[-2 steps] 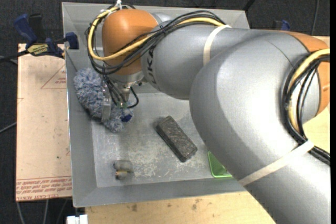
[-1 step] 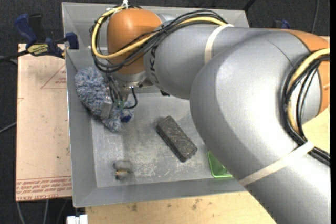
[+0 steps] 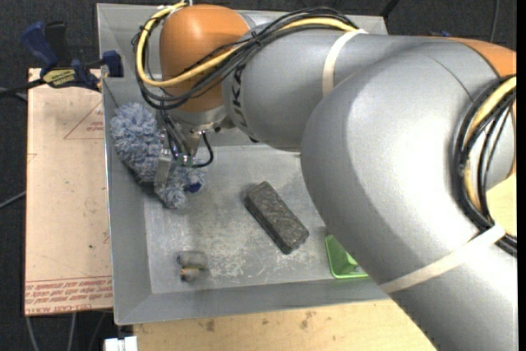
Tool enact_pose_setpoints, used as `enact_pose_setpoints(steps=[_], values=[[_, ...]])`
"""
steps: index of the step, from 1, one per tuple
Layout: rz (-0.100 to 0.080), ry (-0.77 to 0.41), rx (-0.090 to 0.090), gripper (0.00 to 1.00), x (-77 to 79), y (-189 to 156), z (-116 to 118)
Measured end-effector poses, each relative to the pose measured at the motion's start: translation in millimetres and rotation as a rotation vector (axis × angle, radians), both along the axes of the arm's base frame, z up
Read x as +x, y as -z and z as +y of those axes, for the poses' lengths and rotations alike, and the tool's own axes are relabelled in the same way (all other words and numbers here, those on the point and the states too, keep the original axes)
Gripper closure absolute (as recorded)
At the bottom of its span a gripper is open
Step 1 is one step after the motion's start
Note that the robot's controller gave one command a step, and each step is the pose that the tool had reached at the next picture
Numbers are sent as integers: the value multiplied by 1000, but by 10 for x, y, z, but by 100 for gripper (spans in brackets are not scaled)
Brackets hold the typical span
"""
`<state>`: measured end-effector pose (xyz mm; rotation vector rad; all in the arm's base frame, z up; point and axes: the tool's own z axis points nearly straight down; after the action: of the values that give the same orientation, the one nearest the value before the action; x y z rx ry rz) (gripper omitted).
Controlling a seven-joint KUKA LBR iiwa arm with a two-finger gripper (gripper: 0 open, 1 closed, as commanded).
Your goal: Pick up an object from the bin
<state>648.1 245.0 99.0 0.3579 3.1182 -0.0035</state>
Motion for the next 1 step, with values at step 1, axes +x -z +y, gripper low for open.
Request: enact_pose_setpoints(steps=[1], values=[[-12, 185, 1, 100, 4, 200, 25]])
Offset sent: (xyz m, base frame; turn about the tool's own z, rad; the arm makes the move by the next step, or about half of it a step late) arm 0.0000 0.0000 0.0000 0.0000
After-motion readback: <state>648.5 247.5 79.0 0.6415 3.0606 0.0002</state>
